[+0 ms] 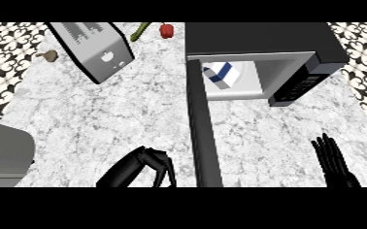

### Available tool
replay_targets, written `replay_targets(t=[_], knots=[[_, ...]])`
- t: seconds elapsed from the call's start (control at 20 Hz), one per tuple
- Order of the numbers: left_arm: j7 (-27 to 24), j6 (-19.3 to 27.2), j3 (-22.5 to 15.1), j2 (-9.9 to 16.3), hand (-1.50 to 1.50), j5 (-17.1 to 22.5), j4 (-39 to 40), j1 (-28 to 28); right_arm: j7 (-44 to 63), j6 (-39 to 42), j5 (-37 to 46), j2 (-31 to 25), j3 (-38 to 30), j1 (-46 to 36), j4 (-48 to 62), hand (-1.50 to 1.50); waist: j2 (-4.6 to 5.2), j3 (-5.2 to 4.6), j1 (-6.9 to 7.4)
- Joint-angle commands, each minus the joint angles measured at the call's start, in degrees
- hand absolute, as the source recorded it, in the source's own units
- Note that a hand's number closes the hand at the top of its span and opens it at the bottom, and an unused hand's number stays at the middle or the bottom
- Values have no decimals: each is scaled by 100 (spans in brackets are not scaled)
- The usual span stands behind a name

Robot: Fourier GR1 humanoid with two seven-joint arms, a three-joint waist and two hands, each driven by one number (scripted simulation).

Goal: Pick up the milk, place it into the microwave and close the microwave

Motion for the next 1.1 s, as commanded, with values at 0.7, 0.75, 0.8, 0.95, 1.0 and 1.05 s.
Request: replay_targets(t=[0.7, 0.75, 0.8, 0.95, 1.0, 1.05], knots=[[-313, 2535, -2901, -30, 150, 730, 2411, -1779, 27, 1680, -1637, -992, -367, 2058, -2350, -150, 44, 7, -20], [-145, 2720, -3091, -30, 150, 890, 2332, -1892, -49, 1641, -1662, -848, -237, 2037, -2563, -150, 40, 7, -54], [-313, 3205, -3539, -30, 150, 939, 2396, -1712, 24, 1688, -1690, -928, -211, 2021, -2536, -150, 43, 7, -48], [-152, 3676, -3930, -29, 150, 1341, 2573, -2132, 405, 1687, -1991, -966, -36, 2027, -3090, -150, 60, 0, -155], [-99, 3855, -4055, -29, 150, 1396, 2491, -2199, 600, 1845, -2286, -1229, -181, 2120, -3293, -150, 54, -3, -167], [7, 4057, -4116, -29, 150, 1585, 2458, -2439, 648, 1748, -2180, -1205, -81, 2153, -3483, -150, 60, -5, -233]])
